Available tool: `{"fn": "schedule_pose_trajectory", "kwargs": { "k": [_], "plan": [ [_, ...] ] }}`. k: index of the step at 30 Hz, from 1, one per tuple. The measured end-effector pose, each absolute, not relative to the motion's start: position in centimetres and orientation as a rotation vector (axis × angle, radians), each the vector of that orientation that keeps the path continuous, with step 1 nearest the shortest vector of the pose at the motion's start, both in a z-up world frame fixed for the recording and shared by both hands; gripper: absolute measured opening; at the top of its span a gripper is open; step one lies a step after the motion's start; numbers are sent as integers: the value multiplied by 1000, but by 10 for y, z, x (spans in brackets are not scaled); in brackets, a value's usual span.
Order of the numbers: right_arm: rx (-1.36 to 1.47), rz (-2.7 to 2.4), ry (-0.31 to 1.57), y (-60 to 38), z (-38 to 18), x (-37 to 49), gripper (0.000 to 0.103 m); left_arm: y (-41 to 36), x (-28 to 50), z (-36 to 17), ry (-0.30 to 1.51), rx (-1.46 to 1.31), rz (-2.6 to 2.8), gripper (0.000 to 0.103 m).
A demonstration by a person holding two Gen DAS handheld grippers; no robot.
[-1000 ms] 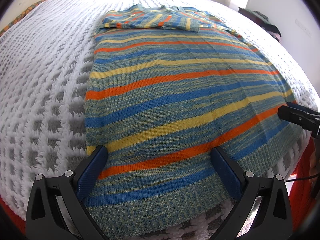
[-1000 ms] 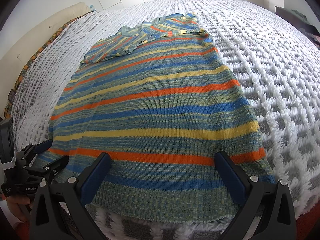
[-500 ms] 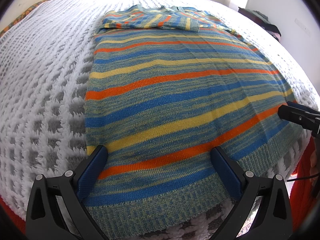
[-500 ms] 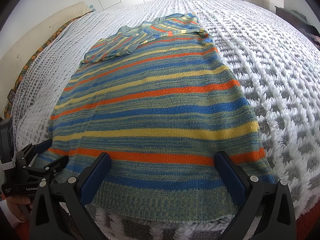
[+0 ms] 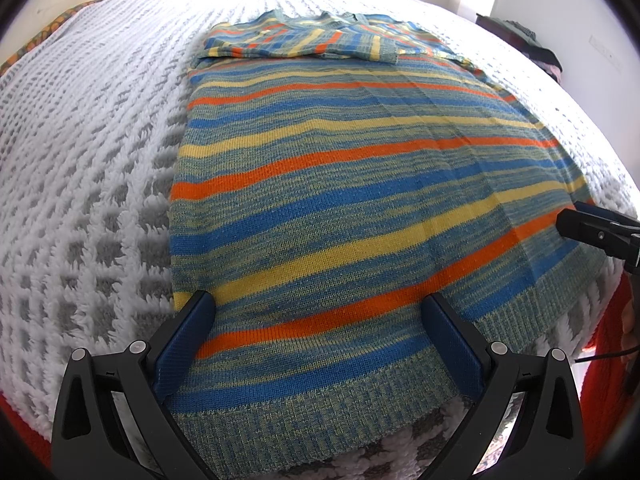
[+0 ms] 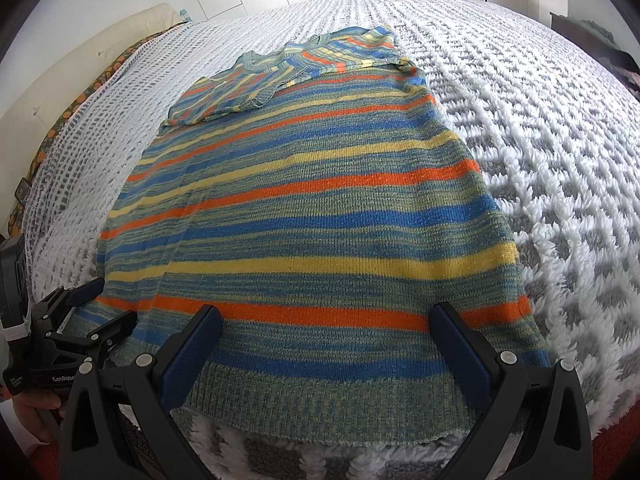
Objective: Fold small clothes
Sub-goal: 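Slide both grippers under the hem edge and pinch it closed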
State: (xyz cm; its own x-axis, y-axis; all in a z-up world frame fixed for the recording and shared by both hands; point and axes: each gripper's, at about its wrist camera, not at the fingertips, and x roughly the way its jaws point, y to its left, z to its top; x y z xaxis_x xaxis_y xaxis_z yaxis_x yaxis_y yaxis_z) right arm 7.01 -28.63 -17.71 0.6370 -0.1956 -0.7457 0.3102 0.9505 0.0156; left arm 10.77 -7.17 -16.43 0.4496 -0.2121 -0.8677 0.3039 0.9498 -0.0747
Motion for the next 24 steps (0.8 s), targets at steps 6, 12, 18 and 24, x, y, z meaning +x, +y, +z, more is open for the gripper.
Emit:
{"fn": "schedule_pose_trajectory", "kwargs": {
  "k": [6, 12, 18, 24],
  "plan": [
    [146, -291, 833, -286, -177, 70, 103, -72, 107, -165, 1059, 96, -319, 102],
    [222, -266, 850, -296, -165, 67, 102, -71, 110, -157, 1158, 128, -338, 102],
    [646, -202, 804, -362, -117, 25, 102, -31, 92, -123, 1212, 73, -412, 102],
    [802, -111, 800, -410, -93, -1, 102, 56, 113, -124, 1276, -297, -355, 101]
  ]
}}
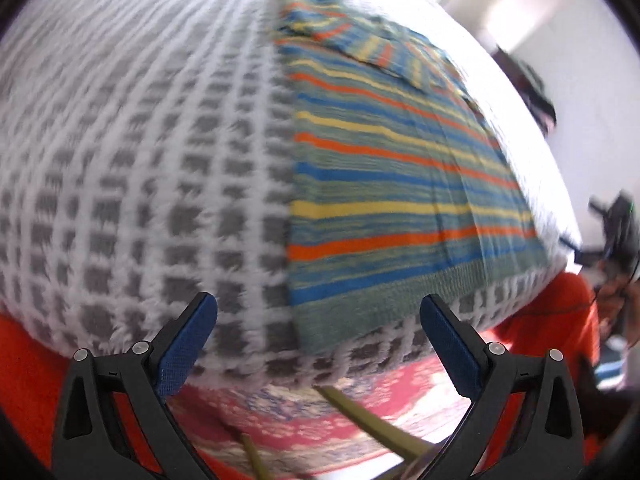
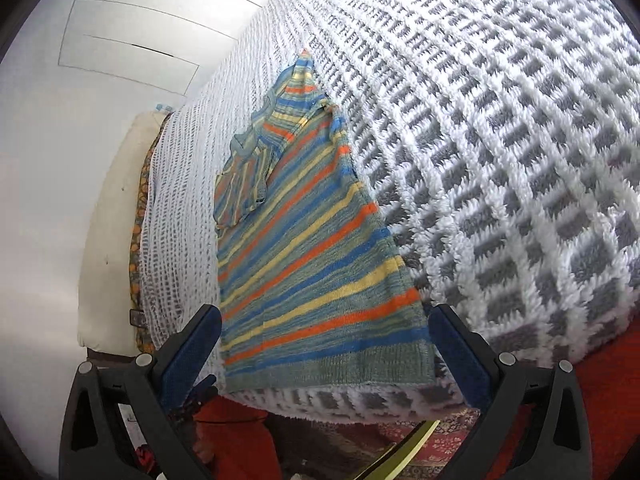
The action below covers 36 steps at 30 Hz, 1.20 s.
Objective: Fold small clothes
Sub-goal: 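Slide both grippers under the hem edge and pinch it closed, then lift the hem with both grippers and fold it toward the collar, then release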
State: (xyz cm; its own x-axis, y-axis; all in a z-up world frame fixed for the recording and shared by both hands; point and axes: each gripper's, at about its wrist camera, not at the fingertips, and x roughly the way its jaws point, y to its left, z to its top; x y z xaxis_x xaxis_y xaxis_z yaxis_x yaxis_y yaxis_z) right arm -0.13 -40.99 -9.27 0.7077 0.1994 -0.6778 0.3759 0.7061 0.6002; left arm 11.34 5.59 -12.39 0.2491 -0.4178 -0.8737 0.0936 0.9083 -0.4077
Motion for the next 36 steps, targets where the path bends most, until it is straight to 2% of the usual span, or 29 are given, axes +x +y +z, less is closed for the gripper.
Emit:
{"fn": "schedule_pose_trajectory", "kwargs": {
  "k": [2, 6, 9, 11, 14, 15, 16, 17, 18, 19, 30, 36],
  "plan": [
    [781, -97, 876, -414, -100, 3, 102, 70, 120, -132, 1307, -391, -354, 100],
    [706, -43, 1007, -407, -118, 18, 92, 63, 128, -135, 1311, -392, -414, 99],
    [641, -26, 1047, -404, -128, 32, 87, 49, 136, -143, 1334, -354, -421, 89],
    [607, -26, 1073, -403, -135, 43, 78, 41, 139, -144, 1346, -350, -446, 76],
    [525, -30, 1163, -397, -147, 58, 56, 34, 135, -144, 1358, -320, -448, 74],
    [487, -38, 1183, -395, -149, 62, 39, 33, 133, -145, 1364, -304, -437, 71],
    [461, -43, 1193, -393, -149, 63, 12, 29, 130, -146, 1372, -290, -419, 59],
    [465, -33, 1190, -393, -148, 63, 6, 29, 132, -146, 1380, -277, -396, 34],
    [484, -24, 1179, -393, -146, 62, 6, 27, 134, -147, 1388, -278, -384, 15],
    [489, -23, 1168, -394, -143, 60, 6, 26, 136, -149, 1404, -320, -396, 5],
    [468, 90, 1084, -370, -91, 30, 5, 75, 113, -89, 1257, -393, -391, 4],
    [450, 150, 1106, -346, -87, 9, 5, 95, 83, -79, 1293, -397, -404, 4]
  ]
}}
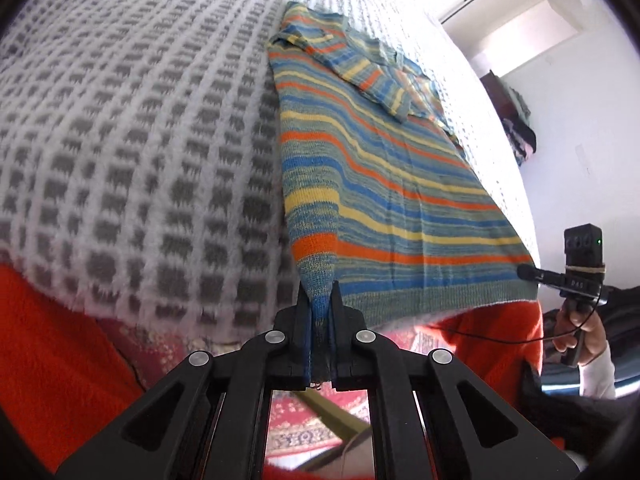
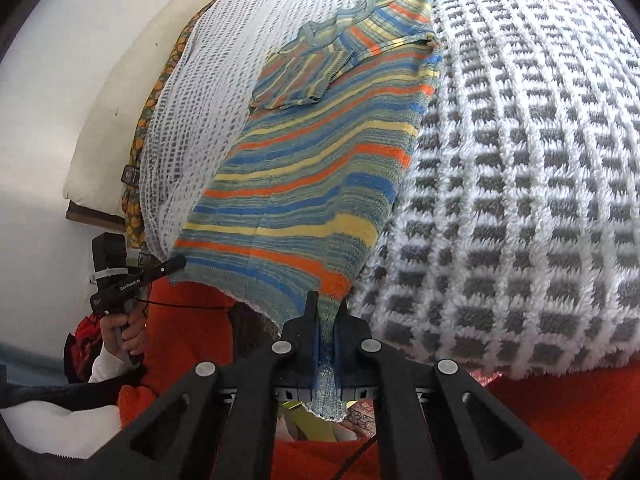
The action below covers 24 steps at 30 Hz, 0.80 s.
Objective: Fold small clothes
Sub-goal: 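Lift the hem with both grippers and fold it toward the collar, then release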
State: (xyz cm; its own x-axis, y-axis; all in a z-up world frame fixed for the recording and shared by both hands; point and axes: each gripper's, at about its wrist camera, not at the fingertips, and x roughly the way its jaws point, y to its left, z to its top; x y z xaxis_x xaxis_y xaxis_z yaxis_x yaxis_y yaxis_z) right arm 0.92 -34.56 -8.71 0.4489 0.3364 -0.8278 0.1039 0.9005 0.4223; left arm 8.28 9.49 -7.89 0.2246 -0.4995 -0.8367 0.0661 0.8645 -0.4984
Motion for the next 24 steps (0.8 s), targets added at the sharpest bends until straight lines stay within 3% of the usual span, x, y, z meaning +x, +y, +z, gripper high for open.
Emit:
{"fn": "schedule_pose_trajectory", "kwargs": {
  "k": [10, 18, 24],
  "plan": [
    [634, 174, 1153, -352, -123, -48, 5, 113, 67, -80, 1408, -418, -421, 4],
    [808, 208, 913, -409, -78, 28, 5, 103, 211, -34, 1241, -534, -427, 4],
    [824, 146, 811, -445, -40, 150, 5, 82, 354, -32, 1207, -488, -352, 4]
  ]
}}
